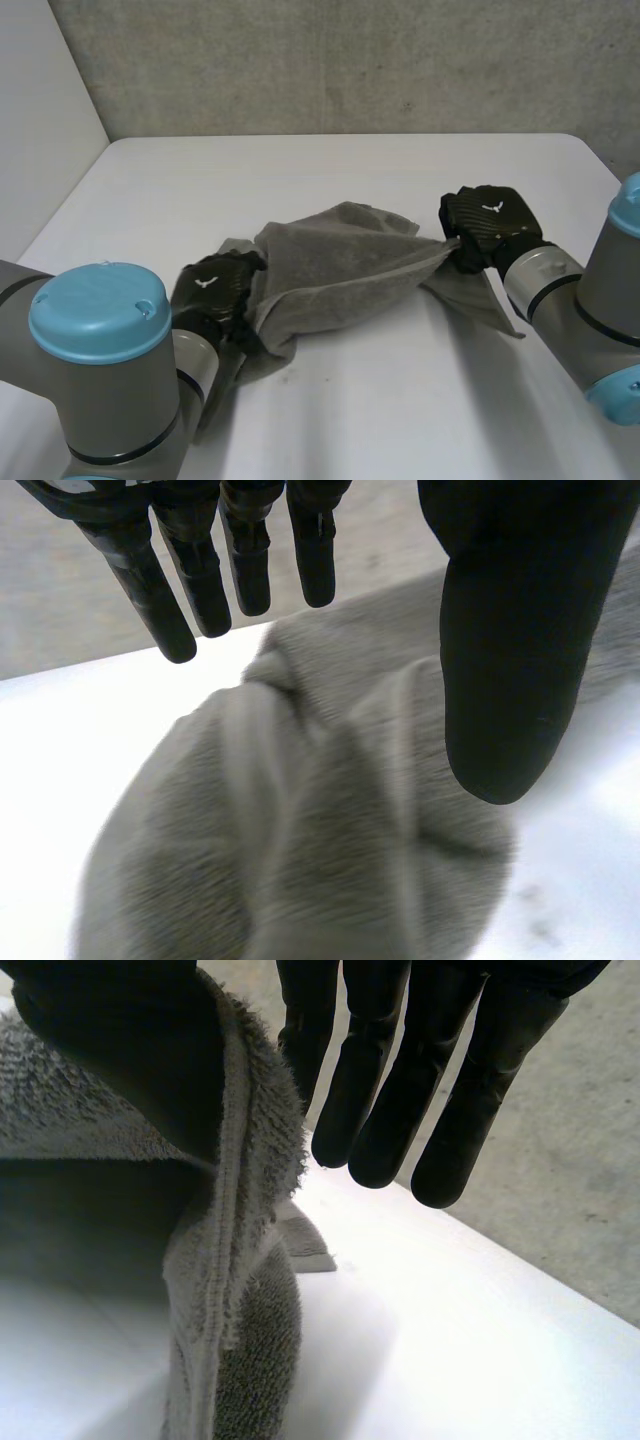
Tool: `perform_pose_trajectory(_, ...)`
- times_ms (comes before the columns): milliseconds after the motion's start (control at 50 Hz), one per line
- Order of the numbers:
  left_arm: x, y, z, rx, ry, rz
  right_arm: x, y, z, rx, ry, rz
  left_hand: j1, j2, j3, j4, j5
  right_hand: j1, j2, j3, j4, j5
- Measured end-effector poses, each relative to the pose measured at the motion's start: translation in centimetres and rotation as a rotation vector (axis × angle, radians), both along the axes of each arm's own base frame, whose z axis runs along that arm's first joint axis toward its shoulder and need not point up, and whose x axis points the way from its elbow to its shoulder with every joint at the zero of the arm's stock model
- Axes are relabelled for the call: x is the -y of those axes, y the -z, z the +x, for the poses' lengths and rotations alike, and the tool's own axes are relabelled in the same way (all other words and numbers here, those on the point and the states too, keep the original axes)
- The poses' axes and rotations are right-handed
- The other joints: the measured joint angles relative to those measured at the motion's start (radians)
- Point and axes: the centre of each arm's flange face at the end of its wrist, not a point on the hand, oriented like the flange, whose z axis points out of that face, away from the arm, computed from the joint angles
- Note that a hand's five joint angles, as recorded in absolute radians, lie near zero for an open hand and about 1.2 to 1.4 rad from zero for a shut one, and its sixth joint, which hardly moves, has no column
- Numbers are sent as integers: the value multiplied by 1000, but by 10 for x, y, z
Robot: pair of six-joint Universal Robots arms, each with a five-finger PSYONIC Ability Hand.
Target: Fold the towel.
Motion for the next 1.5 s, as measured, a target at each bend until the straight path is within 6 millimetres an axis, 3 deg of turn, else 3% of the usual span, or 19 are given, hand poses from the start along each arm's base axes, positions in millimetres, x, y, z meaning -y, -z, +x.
perform_pose_trajectory(220, 4, 6, 13, 59, -84, 26, -1, -1, -4, -4, 8, 5, 0, 2, 1, 2, 3, 0, 0, 0, 0, 0)
perform_pose_trajectory(580, -8, 24, 9, 119, -48, 101, -4, 2, -2, -24, -5, 9, 42, 53, 47, 48, 50, 0, 0, 0, 0, 1)
perform_pose_trajectory(640, -8, 30, 8, 134, -45, 111, -5, 1, -2, -47, -12, 15, 167, 163, 161, 158, 160, 0, 0, 0, 0, 1)
perform_pose_trajectory(680, -5, 37, 7, 148, -49, 123, -6, 2, -1, -88, -24, 23, 402, 401, 392, 394, 395, 0, 0, 0, 0, 1)
perform_pose_trajectory(780, 2, 45, 8, 163, -63, 139, -9, 2, -1, -181, -50, 31, 693, 693, 690, 693, 694, 0, 0, 0, 0, 1)
perform_pose_trajectory(840, 4, 46, 9, 165, -70, 140, -10, 2, -2, -218, -59, 32, 712, 739, 737, 733, 729, 0, 0, 0, 0, 1)
perform_pose_trajectory(940, 13, 17, 12, 136, -80, 59, -7, -14, -4, -293, -68, -8, 813, 851, 849, 851, 841, 0, 0, 0, 0, 1)
perform_pose_trajectory(1020, 18, -33, 13, 100, -71, -85, -8, -46, -7, -330, -66, -79, 827, 860, 857, 861, 852, 0, 0, 0, 0, 1)
perform_pose_trajectory(1080, 19, -88, 17, 86, -56, -250, -13, -85, -14, -374, -57, -153, 831, 865, 863, 866, 859, 0, 0, 4, 0, 1)
perform_pose_trajectory(1160, 15, -135, 24, 128, -24, -388, -22, -123, -24, -431, -45, -212, 836, 866, 864, 868, 861, 0, 0, 4, 0, 1)
perform_pose_trajectory(1220, 11, -154, 28, 202, 12, -435, -30, -142, -30, -475, -42, -235, 836, 868, 866, 869, 862, 0, 0, 4, 0, 1)
perform_pose_trajectory(1260, 9, -160, 32, 282, 45, -433, -36, -151, -34, -519, -49, -240, 836, 868, 866, 870, 862, 0, 0, 4, 0, 1)
perform_pose_trajectory(1340, 12, -157, 40, 391, 83, -374, -39, -147, -35, -591, -79, -212, 836, 868, 850, 866, 861, 0, 0, 4, 0, 1)
perform_pose_trajectory(1420, 26, -139, 47, 478, 109, -258, -36, -128, -31, -662, -134, -150, 836, 870, 874, 875, 873, 0, 0, 4, 0, 1)
perform_pose_trajectory(1500, 51, -111, 47, 528, 128, -136, -27, -92, -20, -728, -214, -56, 836, 870, 874, 875, 873, 0, 0, 4, 0, 2)
